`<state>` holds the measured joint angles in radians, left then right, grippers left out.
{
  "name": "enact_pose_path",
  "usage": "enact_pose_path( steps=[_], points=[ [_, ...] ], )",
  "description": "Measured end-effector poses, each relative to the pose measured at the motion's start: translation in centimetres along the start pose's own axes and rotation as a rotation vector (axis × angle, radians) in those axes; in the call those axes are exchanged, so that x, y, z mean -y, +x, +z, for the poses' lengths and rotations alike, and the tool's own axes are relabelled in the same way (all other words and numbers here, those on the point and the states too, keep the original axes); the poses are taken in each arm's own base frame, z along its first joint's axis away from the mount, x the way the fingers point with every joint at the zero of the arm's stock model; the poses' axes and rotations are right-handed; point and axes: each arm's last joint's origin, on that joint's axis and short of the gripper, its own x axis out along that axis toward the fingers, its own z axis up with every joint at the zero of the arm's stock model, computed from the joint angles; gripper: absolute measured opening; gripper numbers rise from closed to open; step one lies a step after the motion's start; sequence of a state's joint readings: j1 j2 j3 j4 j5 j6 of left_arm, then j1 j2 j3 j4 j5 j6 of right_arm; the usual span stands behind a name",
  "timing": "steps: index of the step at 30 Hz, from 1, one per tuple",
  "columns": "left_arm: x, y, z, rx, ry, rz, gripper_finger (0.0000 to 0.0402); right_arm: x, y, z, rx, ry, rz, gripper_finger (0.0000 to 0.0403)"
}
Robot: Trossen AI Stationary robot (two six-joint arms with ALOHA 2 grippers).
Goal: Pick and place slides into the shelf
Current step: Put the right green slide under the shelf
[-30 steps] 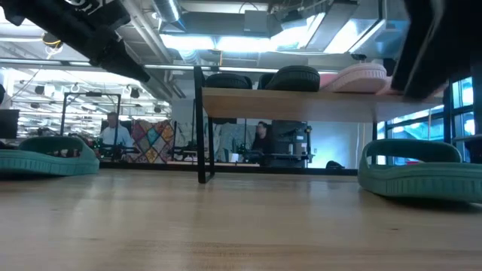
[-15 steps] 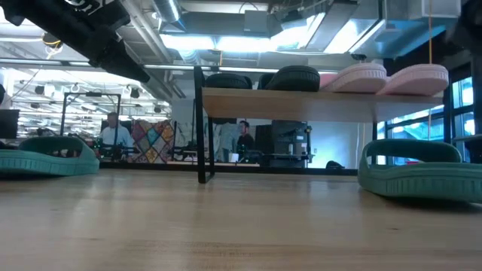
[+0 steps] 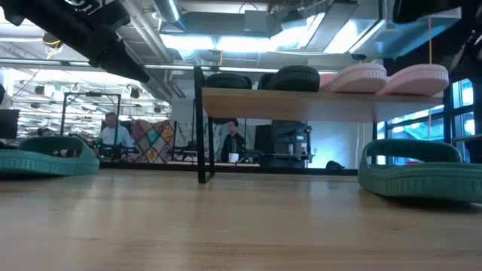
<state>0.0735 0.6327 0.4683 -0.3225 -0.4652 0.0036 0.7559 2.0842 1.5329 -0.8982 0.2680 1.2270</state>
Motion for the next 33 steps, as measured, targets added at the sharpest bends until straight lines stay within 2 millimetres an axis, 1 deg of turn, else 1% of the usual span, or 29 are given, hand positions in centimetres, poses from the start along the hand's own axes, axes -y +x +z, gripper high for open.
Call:
enact_pose_path(
  steps=[9,13,18,23,29,31,33],
  points=[
    [0.0,0.0,0.0,-0.002,0.001,0.0,0.0192,1.9,2.1,-0.9,-0.031,-0.015,-0.094,0.0225],
    [0.0,0.0,0.0,-0.002,0.001,0.0,0.0192,2.2,2.3,-1.1,-0.021,-0.023,-0.118,0.0225],
    [0.0,0.0,0.0,-0.003,0.001,0.0,0.0192,3.0,2.2,-1.1,-0.013,-0.032,-0.198,0.0225],
    [0.0,0.0,0.0,-0.002,0.001,0.0,0.0192,4.4,2.0,-1.3,-0.045,0.0,-0.334,0.0225],
    [0.0,0.0,0.0,-0.002,0.001,0.0,0.0192,5.7,1.7,-0.8,0.011,-0.001,-0.472,0.0225],
    [0.0,0.0,0.0,-0.003,0.001,0.0,0.0192,6.4,1.9,-0.5,0.004,-0.003,-0.516,0.0225],
    [0.0,0.0,0.0,-0.002,0.001,0.0,0.0192,7.3,2.6,-0.2,-0.011,0.004,-0.555,0.0225]
  ],
)
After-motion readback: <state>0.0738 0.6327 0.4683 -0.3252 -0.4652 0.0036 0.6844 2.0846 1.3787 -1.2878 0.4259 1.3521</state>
